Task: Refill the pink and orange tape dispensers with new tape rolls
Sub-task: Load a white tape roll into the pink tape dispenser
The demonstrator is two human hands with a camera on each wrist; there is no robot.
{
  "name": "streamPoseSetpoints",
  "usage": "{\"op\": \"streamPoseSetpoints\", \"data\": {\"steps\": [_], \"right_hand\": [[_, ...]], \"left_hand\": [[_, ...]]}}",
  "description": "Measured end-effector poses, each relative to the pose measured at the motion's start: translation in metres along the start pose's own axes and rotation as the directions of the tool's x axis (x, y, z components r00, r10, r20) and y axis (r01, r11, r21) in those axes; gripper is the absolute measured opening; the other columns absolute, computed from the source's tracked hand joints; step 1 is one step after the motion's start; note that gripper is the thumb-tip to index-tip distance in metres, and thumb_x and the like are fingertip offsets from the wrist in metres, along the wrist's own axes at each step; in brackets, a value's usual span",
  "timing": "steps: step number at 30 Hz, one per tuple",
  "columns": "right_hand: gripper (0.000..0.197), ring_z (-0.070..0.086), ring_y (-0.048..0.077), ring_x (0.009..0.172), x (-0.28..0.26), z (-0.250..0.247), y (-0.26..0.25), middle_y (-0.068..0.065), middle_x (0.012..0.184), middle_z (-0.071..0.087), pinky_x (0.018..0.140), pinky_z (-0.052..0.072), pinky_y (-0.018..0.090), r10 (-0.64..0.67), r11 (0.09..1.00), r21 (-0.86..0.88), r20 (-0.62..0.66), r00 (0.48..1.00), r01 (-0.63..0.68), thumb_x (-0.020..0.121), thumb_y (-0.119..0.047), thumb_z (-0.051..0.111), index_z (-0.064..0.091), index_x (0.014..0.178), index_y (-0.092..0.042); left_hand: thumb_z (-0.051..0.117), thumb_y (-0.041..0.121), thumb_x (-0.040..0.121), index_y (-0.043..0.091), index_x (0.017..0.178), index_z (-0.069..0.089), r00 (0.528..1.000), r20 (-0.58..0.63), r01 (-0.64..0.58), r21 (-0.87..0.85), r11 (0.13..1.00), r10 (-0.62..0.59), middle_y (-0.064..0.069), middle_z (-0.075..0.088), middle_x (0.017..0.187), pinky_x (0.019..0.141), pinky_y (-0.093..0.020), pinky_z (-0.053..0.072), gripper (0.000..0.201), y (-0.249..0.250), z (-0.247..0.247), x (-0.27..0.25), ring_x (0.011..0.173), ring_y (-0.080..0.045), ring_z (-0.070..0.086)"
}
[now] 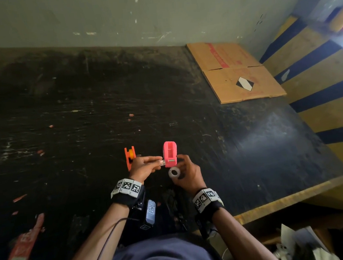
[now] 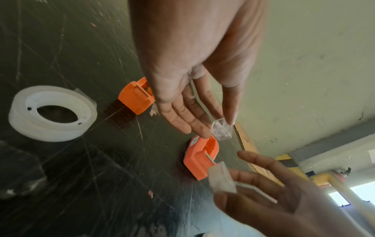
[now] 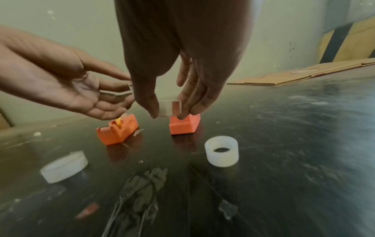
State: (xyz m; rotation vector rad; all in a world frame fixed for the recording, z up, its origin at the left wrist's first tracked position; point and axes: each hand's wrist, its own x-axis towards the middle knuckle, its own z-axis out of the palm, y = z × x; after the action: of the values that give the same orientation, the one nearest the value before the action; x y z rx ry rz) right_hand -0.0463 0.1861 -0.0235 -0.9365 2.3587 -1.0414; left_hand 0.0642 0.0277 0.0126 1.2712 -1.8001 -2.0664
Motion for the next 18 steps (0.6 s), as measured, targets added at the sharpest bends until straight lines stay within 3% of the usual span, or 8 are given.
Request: {"op": "streamPoseSetpoints", "data": {"steps": [2,5,7,9,12,18], "right_hand": [[0.073,0.069,0.004,0.084,0.004,-0.003,-0.005,-0.008,0.098,0.073,0.072,0.052,0.011,-0.027,1.0,-0.009,0.01,1.0,0.027,0.066,-0.016,0.086,0.052,0.131,-0.019],[0.079,0.071,0.009,0.089,0.01,-0.002,-0.011,-0.006,0.104,0.074,0.077,0.057,0.02,-0.047,0.999,0.011,0.008,0.999,0.047,0.065,-0.02,0.085,0.049,0.135,-0.021],[0.081,0.071,0.01,0.091,0.012,-0.002,-0.016,-0.005,0.106,0.072,0.077,0.057,0.018,-0.059,0.998,0.025,0.015,0.998,0.058,0.066,-0.018,0.085,0.047,0.138,-0.023],[0.081,0.07,0.009,0.091,0.012,-0.004,-0.019,-0.003,0.106,0.071,0.073,0.054,0.011,-0.075,0.997,0.038,0.017,0.997,0.074,0.068,-0.012,0.085,0.047,0.14,-0.021],[0.08,0.07,0.008,0.09,0.011,-0.006,-0.023,-0.003,0.105,0.072,0.072,0.054,0.01,-0.092,0.994,0.052,0.008,0.996,0.091,0.069,-0.006,0.084,0.048,0.14,-0.018],[0.077,0.07,0.005,0.09,0.01,-0.011,-0.029,-0.006,0.105,0.073,0.076,0.057,0.015,-0.129,0.991,0.039,0.028,0.991,0.128,0.07,-0.008,0.084,0.05,0.138,-0.02]], "left_hand": [[0.075,0.01,0.085,0.013,0.104,0.077,0.998,0.059,-0.02,0.048,0.999,0.017,-0.005,0.077,0.097,0.086,-0.029,0.054,0.019,0.002,0.003,-0.002,0.085,-0.014,0.071],[0.077,0.013,0.084,0.018,0.1,0.079,0.989,0.137,-0.069,0.15,0.986,0.048,-0.005,0.078,0.093,0.074,-0.021,0.054,0.017,0.002,0.006,-0.002,0.086,-0.016,0.071],[0.078,0.015,0.083,0.018,0.1,0.079,0.989,0.14,-0.072,0.196,0.978,0.045,-0.004,0.078,0.094,0.071,-0.018,0.051,0.017,0.003,0.007,-0.001,0.086,-0.015,0.073],[0.078,0.013,0.083,0.015,0.103,0.078,0.99,0.133,-0.083,0.216,0.973,0.054,-0.002,0.078,0.096,0.073,-0.018,0.053,0.02,0.006,0.007,-0.001,0.086,-0.012,0.073],[0.078,0.013,0.082,0.014,0.106,0.078,0.99,0.119,-0.097,0.216,0.971,0.072,-0.002,0.077,0.099,0.083,-0.024,0.056,0.023,0.007,0.005,0.0,0.09,-0.012,0.073],[0.079,0.013,0.081,0.012,0.105,0.078,0.991,0.09,-0.11,0.17,0.979,0.095,-0.002,0.077,0.098,0.079,-0.02,0.055,0.023,0.006,0.0,-0.001,0.09,-0.01,0.072]]}}
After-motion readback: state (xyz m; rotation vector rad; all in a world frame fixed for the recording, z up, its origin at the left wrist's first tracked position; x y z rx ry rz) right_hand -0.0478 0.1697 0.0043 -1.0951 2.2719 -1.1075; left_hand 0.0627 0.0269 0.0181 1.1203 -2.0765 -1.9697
